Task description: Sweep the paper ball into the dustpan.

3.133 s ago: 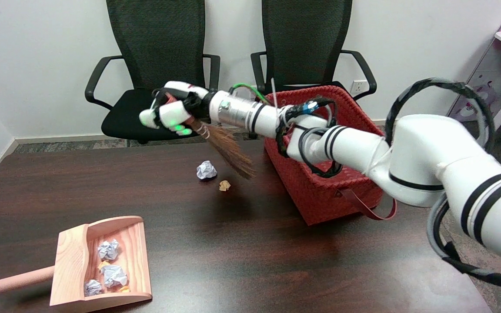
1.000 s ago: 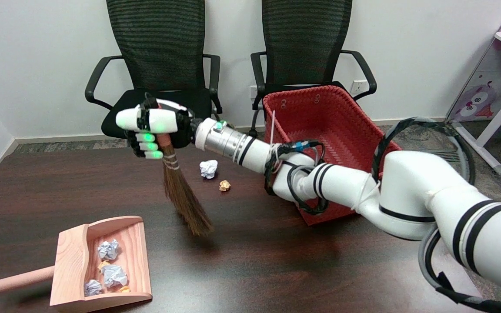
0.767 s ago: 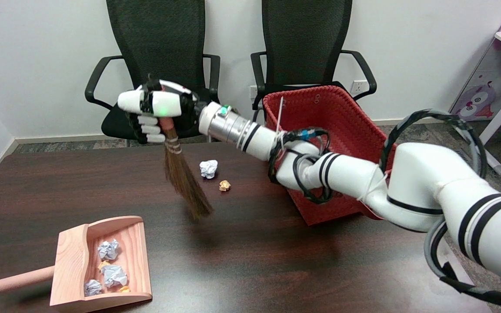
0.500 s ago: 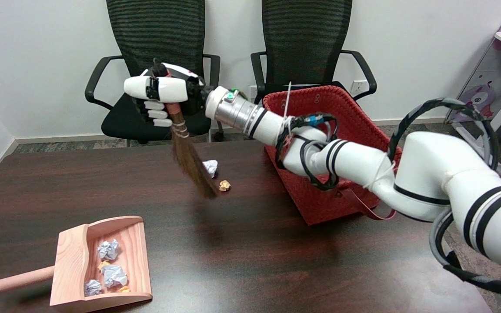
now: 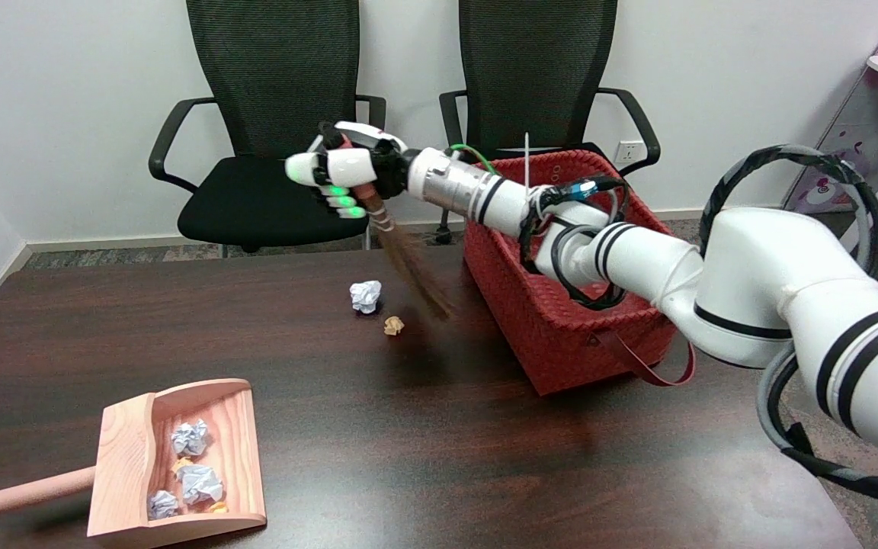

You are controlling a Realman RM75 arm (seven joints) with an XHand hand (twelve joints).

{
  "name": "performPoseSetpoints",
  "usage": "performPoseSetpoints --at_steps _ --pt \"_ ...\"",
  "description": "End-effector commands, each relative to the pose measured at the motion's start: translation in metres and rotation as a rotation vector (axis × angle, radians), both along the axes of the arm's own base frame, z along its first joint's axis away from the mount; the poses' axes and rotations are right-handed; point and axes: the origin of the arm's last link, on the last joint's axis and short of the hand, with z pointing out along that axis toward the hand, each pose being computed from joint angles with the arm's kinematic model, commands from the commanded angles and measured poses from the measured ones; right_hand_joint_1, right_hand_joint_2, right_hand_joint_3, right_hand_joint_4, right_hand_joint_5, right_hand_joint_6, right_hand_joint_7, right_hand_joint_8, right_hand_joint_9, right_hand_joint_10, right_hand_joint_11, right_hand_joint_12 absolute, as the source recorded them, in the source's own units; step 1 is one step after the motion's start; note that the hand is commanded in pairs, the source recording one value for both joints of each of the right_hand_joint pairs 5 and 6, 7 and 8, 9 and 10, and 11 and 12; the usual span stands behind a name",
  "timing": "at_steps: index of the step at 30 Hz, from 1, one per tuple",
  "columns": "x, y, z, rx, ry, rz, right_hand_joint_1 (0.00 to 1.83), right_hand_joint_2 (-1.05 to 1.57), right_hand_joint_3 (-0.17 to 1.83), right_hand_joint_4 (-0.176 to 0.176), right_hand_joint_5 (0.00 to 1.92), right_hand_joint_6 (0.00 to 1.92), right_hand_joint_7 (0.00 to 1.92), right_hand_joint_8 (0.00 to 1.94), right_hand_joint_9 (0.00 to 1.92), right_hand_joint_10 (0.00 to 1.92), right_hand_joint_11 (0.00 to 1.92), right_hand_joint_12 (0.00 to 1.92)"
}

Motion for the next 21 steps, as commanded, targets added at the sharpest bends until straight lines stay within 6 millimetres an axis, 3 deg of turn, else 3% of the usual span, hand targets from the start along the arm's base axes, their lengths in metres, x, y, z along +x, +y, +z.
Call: performPoseSetpoints --at_steps 1,9,13,21 --pt "-0.054 -0.002 0.065 -0.206 0.208 -0.116 0.94 1.1 1.78 -0.027 1.92 1.92 1.92 1.92 1.92 1.92 1.92 1.92" --pt "-0.087 0.014 0.043 -0.158 0.203 -0.171 0.94 1.09 1.79 -0.028 1.92 1.92 1.92 1.92 1.92 1.92 1.92 1.92" --pt "-0.088 0.017 0.022 -0.112 0.184 -0.162 0.93 1.07 1.81 -0.03 1.92 1.92 1.92 1.92 1.92 1.92 1.92 1.92" --pt "-0.069 0.018 -0.011 -0.023 0.12 -0.112 0.93 1.05 1.83 -0.033 1.92 1.92 1.92 1.92 1.92 1.92 1.92 1.92"
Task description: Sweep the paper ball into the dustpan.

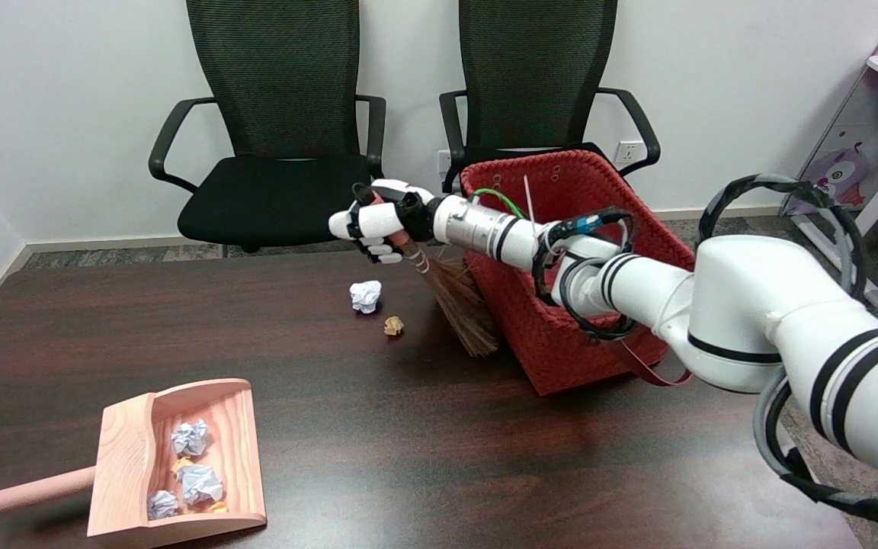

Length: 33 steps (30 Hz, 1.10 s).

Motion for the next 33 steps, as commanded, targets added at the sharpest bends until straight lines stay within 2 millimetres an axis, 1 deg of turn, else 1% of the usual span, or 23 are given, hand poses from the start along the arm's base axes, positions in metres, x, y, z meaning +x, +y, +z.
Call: performPoseSetpoints --at_steps 1,7,10,15,19,24,26,27,29,33 --pt "-0.001 0.01 -0.044 0.105 -0.051 0.012 0.93 1.05 1.83 -0.033 1.92 1.92 1.92 1.92 1.92 1.92 1.92 1.92" --pt "0.016 0.012 -0.066 0.169 -0.11 0.055 0.93 1.04 1.83 -0.034 1.92 1.92 1.92 1.92 1.92 1.92 1.92 1.92" --pt "0.024 0.014 -0.074 0.189 -0.156 0.073 0.93 1.04 1.83 -0.034 1.92 1.92 1.92 1.92 1.92 1.92 1.92 1.92" --pt "0.023 0.019 -0.083 0.191 -0.233 0.065 0.93 1.04 1.83 -0.032 1.92 1.92 1.92 1.92 1.92 1.92 1.92 1.92" --pt "0.016 0.024 -0.085 0.175 -0.318 0.02 0.94 1.05 1.8 -0.027 1.92 1.92 1.92 1.92 1.92 1.92 1.92 1.92" --pt "0.006 0.032 -0.083 0.155 -0.543 -0.137 0.94 1.07 1.74 -0.026 1.92 1.92 1.92 1.92 1.92 1.92 1.92 1.92" --pt "0.003 0.034 -0.081 0.156 -0.602 -0.184 0.94 1.08 1.72 -0.027 1.92 1.92 1.92 1.92 1.92 1.92 1.92 1.92" --pt "0.002 0.036 -0.081 0.159 -0.641 -0.212 0.94 1.09 1.71 -0.027 1.92 1.92 1.92 1.92 1.92 1.92 1.92 1.92" --pt "0.003 0.037 -0.078 0.159 -0.663 -0.221 0.94 1.09 1.7 -0.028 1.92 1.92 1.92 1.92 1.92 1.92 1.92 1.92" --pt "0.009 0.039 -0.076 0.165 -0.703 -0.232 0.94 1.11 1.67 -0.03 1.92 1.92 1.92 1.92 1.92 1.92 1.92 1.92"
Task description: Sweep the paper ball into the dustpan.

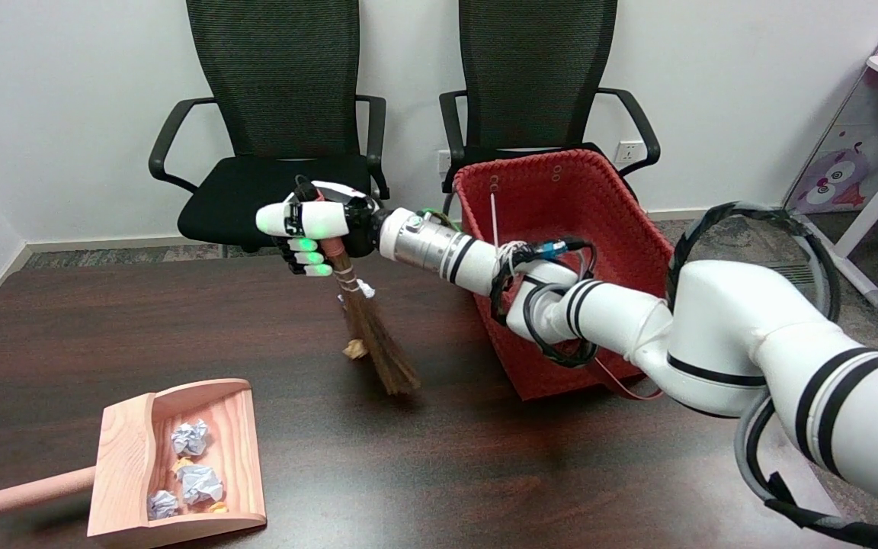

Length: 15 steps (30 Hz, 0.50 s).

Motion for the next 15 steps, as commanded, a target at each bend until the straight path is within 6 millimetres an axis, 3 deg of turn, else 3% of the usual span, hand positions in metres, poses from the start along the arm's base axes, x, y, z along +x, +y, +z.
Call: performPoseSetpoints --at_steps 1,9,15 --pt "0.002 0.018 0.0 0.043 -0.361 -0.213 0.93 1.11 1.68 -0.033 1.92 1.92 1.92 1.92 1.92 1.92 1.92 1.92" --pt "0.034 0.012 0.017 0.048 -0.424 -0.173 0.93 1.1 1.7 -0.04 1.92 1.92 1.92 1.92 1.92 1.92 1.92 1.92" --pt "0.07 0.006 0.021 0.087 -0.413 -0.09 0.92 1.09 1.73 -0.043 1.92 1.92 1.92 1.92 1.92 1.92 1.92 1.92"
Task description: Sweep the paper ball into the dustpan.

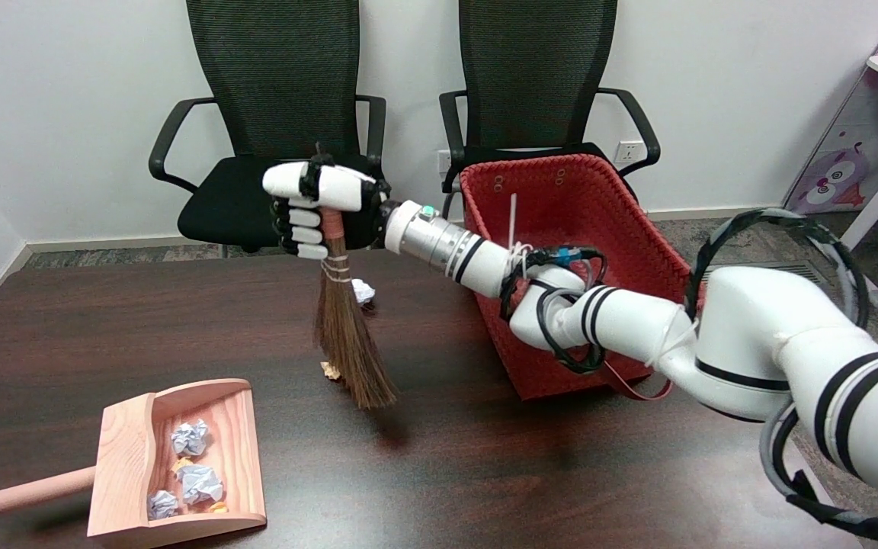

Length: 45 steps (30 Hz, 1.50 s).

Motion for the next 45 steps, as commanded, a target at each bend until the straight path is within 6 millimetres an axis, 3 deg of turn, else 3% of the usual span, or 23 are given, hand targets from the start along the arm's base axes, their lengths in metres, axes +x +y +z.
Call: performPoseSetpoints --at_steps 1,6,14,26,45 --pt "0.063 -0.005 0.017 0.047 -0.134 0.059 0.91 1.08 1.73 -0.043 1.92 1.92 1.92 1.92 1.92 1.92 1.92 1.92" --pt "0.084 -0.01 0.003 0.101 -0.006 0.153 0.9 1.09 1.76 -0.036 1.92 1.92 1.92 1.92 1.92 1.92 1.92 1.92" --pt "0.095 -0.03 -0.021 0.127 0.236 0.255 0.87 1.08 1.8 -0.018 1.92 1.92 1.92 1.92 1.92 1.92 1.92 1.92" --pt "0.076 -0.059 -0.023 -0.047 0.689 0.348 0.88 1.12 1.75 -0.017 1.92 1.92 1.92 1.92 1.92 1.92 1.92 1.92" --pt "0.046 -0.047 -0.084 0.033 0.938 0.456 0.85 1.11 1.83 -0.016 1.92 1.92 1.92 1.92 1.92 1.92 1.92 1.92"
